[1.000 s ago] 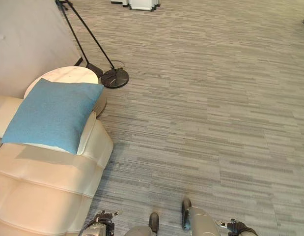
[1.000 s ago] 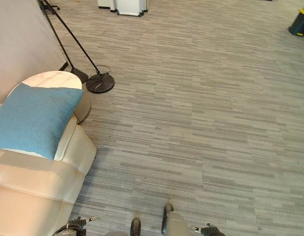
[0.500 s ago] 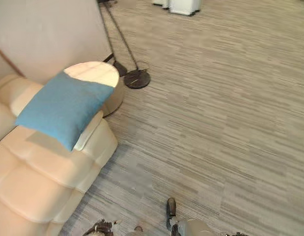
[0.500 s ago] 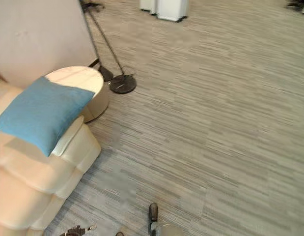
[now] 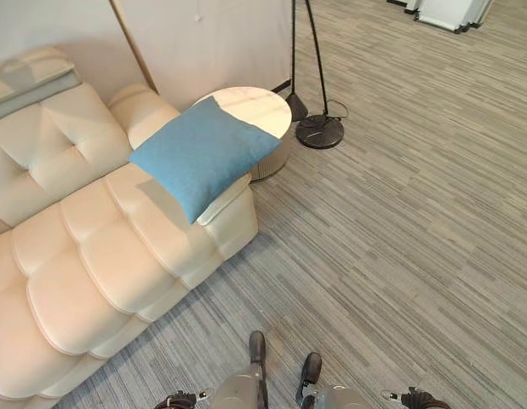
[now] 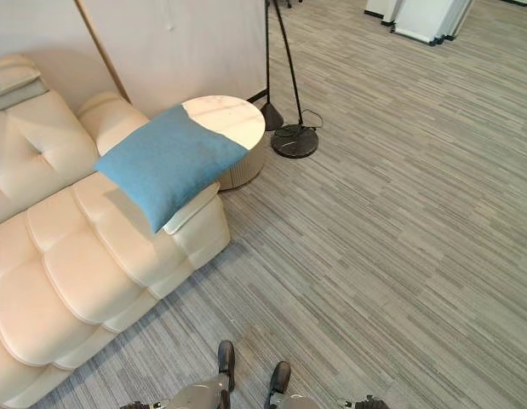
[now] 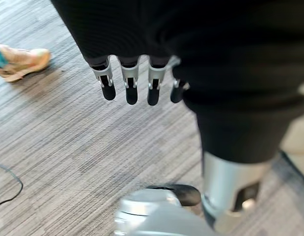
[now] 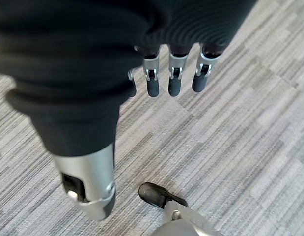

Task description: Pick up all the scattered cushions and arrange them neatly on the sofa.

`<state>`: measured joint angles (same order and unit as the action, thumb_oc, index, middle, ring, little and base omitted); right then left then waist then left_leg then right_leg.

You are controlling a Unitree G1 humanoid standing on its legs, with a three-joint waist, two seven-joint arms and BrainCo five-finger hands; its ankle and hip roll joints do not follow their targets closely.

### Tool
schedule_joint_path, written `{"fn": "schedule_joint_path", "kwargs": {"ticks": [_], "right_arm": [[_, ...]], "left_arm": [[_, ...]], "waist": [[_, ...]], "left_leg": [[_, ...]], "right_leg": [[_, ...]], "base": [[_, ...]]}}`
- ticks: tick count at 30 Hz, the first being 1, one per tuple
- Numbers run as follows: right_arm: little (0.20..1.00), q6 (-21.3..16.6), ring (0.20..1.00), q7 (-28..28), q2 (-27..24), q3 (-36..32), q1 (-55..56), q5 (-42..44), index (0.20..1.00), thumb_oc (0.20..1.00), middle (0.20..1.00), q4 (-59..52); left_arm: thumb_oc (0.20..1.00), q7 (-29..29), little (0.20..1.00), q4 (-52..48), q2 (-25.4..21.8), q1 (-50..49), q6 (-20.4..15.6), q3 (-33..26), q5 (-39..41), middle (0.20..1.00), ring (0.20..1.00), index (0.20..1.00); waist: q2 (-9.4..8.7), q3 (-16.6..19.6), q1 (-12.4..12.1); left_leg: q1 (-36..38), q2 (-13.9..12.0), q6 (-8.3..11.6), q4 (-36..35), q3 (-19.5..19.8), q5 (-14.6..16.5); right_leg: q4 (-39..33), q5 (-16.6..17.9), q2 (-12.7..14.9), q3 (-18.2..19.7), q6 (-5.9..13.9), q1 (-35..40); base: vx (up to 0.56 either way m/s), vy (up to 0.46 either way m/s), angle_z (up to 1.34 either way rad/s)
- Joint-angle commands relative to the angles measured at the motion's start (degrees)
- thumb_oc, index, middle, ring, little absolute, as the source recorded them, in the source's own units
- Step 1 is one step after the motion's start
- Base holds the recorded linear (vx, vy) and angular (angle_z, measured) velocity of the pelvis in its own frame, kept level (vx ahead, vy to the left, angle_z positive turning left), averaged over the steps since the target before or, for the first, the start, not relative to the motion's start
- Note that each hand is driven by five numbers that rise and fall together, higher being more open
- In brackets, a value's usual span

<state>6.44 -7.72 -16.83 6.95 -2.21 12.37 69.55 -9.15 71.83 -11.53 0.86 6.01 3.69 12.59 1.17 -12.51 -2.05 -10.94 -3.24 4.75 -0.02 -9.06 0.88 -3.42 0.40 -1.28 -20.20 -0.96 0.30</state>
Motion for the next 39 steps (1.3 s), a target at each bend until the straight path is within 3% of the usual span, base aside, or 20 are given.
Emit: {"fn": "schedule_joint_path", "kwargs": {"ticks": [1,5,6,8,9,10,12,14,17,19,20,21,23,25,29,34,36,37,38,39], "right_arm": [[1.0,-0.14,1.0,-0.62,-0.63,-0.12,0.39,-1.84,1.0,1.0,1.0,-0.67],[1.0,-0.16,1.0,0.01,0.36,-0.09,0.72,-2.47,1.0,1.0,1.0,-0.87],[1.0,-0.42,1.0,0.39,0.89,-0.1,0.83,-2.64,1.0,1.0,1.0,-1.61],[1.0,-0.49,1.0,0.51,1.2,0.34,0.51,-3.09,1.0,1.0,1.0,-1.92],[1.0,-0.49,1.0,0.51,1.21,0.34,0.49,-3.09,1.0,1.0,1.0,-1.91],[1.0,-0.5,1.0,0.52,1.28,0.33,0.31,-2.94,1.0,1.0,1.0,-2.43],[1.0,-0.36,1.0,0.35,1.53,0.48,0.08,-2.88,1.0,1.0,1.0,-2.6],[1.0,-0.31,1.0,0.2,1.8,0.36,-0.26,-2.37,1.0,1.0,1.0,-2.52],[1.0,-0.16,1.0,-0.04,1.79,0.06,-0.18,-2.16,1.0,1.0,1.0,-2.4],[1.0,0.01,1.0,-0.35,1.78,-0.32,0.01,-1.8,1.0,1.0,1.0,-1.98],[1.0,0.01,1.0,-0.35,1.77,-0.32,0.02,-1.8,1.0,1.0,1.0,-1.98],[1.0,0.09,1.0,-0.26,1.73,-0.71,0.44,-1.66,1.0,1.0,1.0,-1.69],[1.0,0.16,1.0,-0.13,1.72,-1.04,0.73,-1.64,1.0,1.0,1.0,-1.08],[1.0,0.22,1.0,-0.07,1.69,-1.29,0.98,-1.79,1.0,1.0,1.0,-0.58],[1.0,0.24,1.0,0.39,1.02,-1.24,1.96,-2.27,1.0,1.0,1.0,0.27],[1.0,0.11,1.0,0.71,0.18,-0.56,2.49,-2.57,1.0,1.0,1.0,1.22],[1.0,-0.12,1.0,0.68,-0.02,-0.14,2.38,-2.27,1.0,1.0,1.0,1.36],[1.0,-0.28,1.0,0.76,-0.39,0.14,2.12,-1.87,1.0,1.0,1.0,0.93],[1.0,-0.28,1.0,0.76,-0.4,0.14,2.11,-1.87,1.0,1.0,1.0,0.93],[1.0,-0.42,1.0,0.52,-1.12,0.33,1.78,-1.62,1.0,1.0,1.0,0.23]], "left_arm": [[1.0,-0.88,1.0,-1.59,-3.35,-2.88,0.24,-1.46,1.52,1.0,1.0,1.0],[1.0,-0.57,1.0,0.46,-3.39,-3.45,0.76,-2.21,1.07,1.0,1.0,1.0],[1.0,-0.71,1.0,0.79,-3.82,-3.3,1.03,-2.49,0.65,1.0,1.0,1.0],[1.0,-0.88,1.0,0.7,-4.1,-2.88,1.02,-2.44,0.84,1.0,1.0,1.0],[1.0,-0.88,1.0,0.7,-4.11,-2.87,1.02,-2.45,0.84,1.0,1.0,1.0],[1.0,-1.03,1.0,0.54,-4.14,-2.57,1.03,-2.18,1.02,1.0,1.0,1.0],[1.0,-1.3,1.0,0.26,-4.51,-1.58,0.95,-1.64,1.5,1.0,1.0,1.0],[1.0,-1.44,1.0,-0.28,-4.77,-0.2,0.54,-0.95,1.67,1.0,1.0,1.0],[1.0,-1.35,1.0,-0.55,-4.7,0.29,0.5,-0.44,1.3,1.0,1.0,1.0],[1.0,-1.2,1.0,-0.81,-4.92,0.65,0.52,-0.15,0.15,1.0,1.0,1.0],[1.0,-1.2,1.0,-0.82,-4.92,0.65,0.52,-0.14,0.15,1.0,1.0,1.0],[1.0,-1.11,1.0,-0.75,-5.06,0.82,0.44,-0.16,-0.91,1.0,1.0,1.0],[1.0,-1.02,1.0,-0.67,-5.3,1.09,0.13,-0.32,-1.27,1.0,1.0,1.0],[1.0,-0.88,1.0,-0.37,-5.31,1.26,0.0,-0.39,-1.51,1.0,1.0,1.0],[1.0,-0.69,1.0,-0.09,-4.86,0.88,-0.15,0.03,-1.6,1.0,1.0,1.0],[1.0,-0.32,1.0,0.04,-4.04,0.41,-0.21,0.78,-0.9,1.0,1.0,1.0],[1.0,-0.3,1.0,0.63,-3.71,-0.02,-0.19,0.75,-0.56,1.0,1.0,1.0],[1.0,-0.29,1.0,0.33,-3.25,-0.21,-0.22,0.79,0.58,1.0,1.0,1.0],[1.0,-0.29,1.0,0.32,-3.25,-0.2,-0.22,0.79,0.58,1.0,1.0,1.0],[1.0,-0.33,1.0,-0.41,-3.16,0.4,-0.45,1.52,1.74,1.0,1.0,1.0]], "waist": [[-3.14,1.45,-1.21],[-5.08,3.38,-1.96],[-5.94,3.18,-1.7],[-6.21,2.39,-1.4],[-6.27,2.41,-1.41],[-6.23,1.85,-1.04],[-5.51,0.6,-0.57],[-3.38,-1.18,-0.15],[-2.73,-1.67,0.14],[-2.82,-1.81,0.71],[-2.76,-1.87,0.69],[-3.08,-1.61,1.14],[-3.35,-1.69,1.54],[-3.79,-1.6,1.78],[-3.97,-0.24,2.76],[-3.03,0.88,3.56],[-2.97,0.94,3.64],[-3.08,-0.07,3.21],[-3.05,-0.03,3.28],[-3.29,-2.36,2.81]], "left_leg": [[-0.56,3.08,-1.4,-4.98,-3.04,-8.26],[1.8,4.93,-2.96,-4.98,-3.14,-7.8],[3.7,5.94,-4.6,-4.98,-3.1,-5.88],[5.55,7.0,-6.31,-4.98,-3.15,-3.79],[5.52,7.07,-6.36,-4.98,-3.19,-3.76],[6.81,7.7,-7.07,-4.98,-3.03,-2.97],[9.16,7.78,-7.91,-4.98,-2.56,-1.25],[11.06,6.23,-7.89,-4.98,-1.74,-1.21],[12.13,6.01,-7.87,-4.98,-0.89,-0.9],[13.54,6.17,-7.47,-4.98,-0.23,-0.09],[13.63,6.1,-7.46,-4.98,-0.24,-0.05],[14.43,6.46,-7.28,-4.98,0.7,0.59],[15.52,6.86,-7.08,-4.98,1.71,1.19],[16.66,7.19,-6.84,-4.98,2.91,2.07],[19.42,7.24,-6.58,-4.98,6.4,4.26],[19.98,5.12,-5.21,-1.45,9.63,6.04],[18.22,4.53,-4.24,5.19,9.8,6.51],[13.89,4.76,-3.15,15.49,9.52,3.97],[13.68,4.74,-3.15,15.79,9.58,4.1],[6.82,5.32,-2.73,26.27,8.93,1.59]], "right_leg": [[1.05,-10.48,0.43,3.91,3.45,11.76],[5.69,-11.9,3.2,3.21,5.07,13.03],[16.49,-9.84,5.91,3.24,6.86,9.36],[27.36,-4.68,9.17,3.41,8.84,4.26],[27.55,-4.76,9.28,3.47,8.91,4.13],[31.75,-1.42,10.73,3.42,9.31,2.51],[37.54,-0.87,11.64,4.77,8.45,-2.22],[32.15,-4.85,10.08,4.85,5.87,-7.11],[27.18,-4.33,8.44,6.52,5.89,-8.72],[14.53,-0.8,5.12,11.66,7.27,-9.88],[14.2,-0.63,5.02,11.64,7.26,-9.64],[7.01,2.34,4.24,14.94,8.05,-10.34],[1.72,5.01,3.41,18.46,8.84,-11.92],[-1.15,6.38,3.34,18.17,9.56,-11.69],[0.56,7.0,2.34,20.37,8.57,-9.9],[3.79,3.5,1.22,19.29,6.73,-8.94],[4.51,1.39,0.93,18.04,5.62,-7.27],[4.58,0.11,0.94,17.3,4.65,-5.18],[4.59,0.11,0.92,17.23,4.65,-5.24],[4.95,-1.13,1.33,15.91,3.22,-3.81]], "base": [[0.5,0.144,0.22],[0.51,0.207,0.22],[0.53,0.335,0.06],[0.3,0.259,0.12],[0.19,0.178,0.23],[0.24,0.203,0.48],[0.23,0.184,0.47],[0.15,0.053,0.21],[0.17,0.001,0.31],[0.2,-0.043,0.26],[0.28,-0.075,0.14],[0.24,-0.071,0.03],[0.24,-0.079,0.11],[0.27,-0.117,0.28],[0.35,-0.167,0.46],[0.29,-0.207,0.49],[0.32,-0.274,0.42],[0.22,-0.213,0.59],[0.13,-0.253,0.52],[0.0,-0.118,0.35]]}}
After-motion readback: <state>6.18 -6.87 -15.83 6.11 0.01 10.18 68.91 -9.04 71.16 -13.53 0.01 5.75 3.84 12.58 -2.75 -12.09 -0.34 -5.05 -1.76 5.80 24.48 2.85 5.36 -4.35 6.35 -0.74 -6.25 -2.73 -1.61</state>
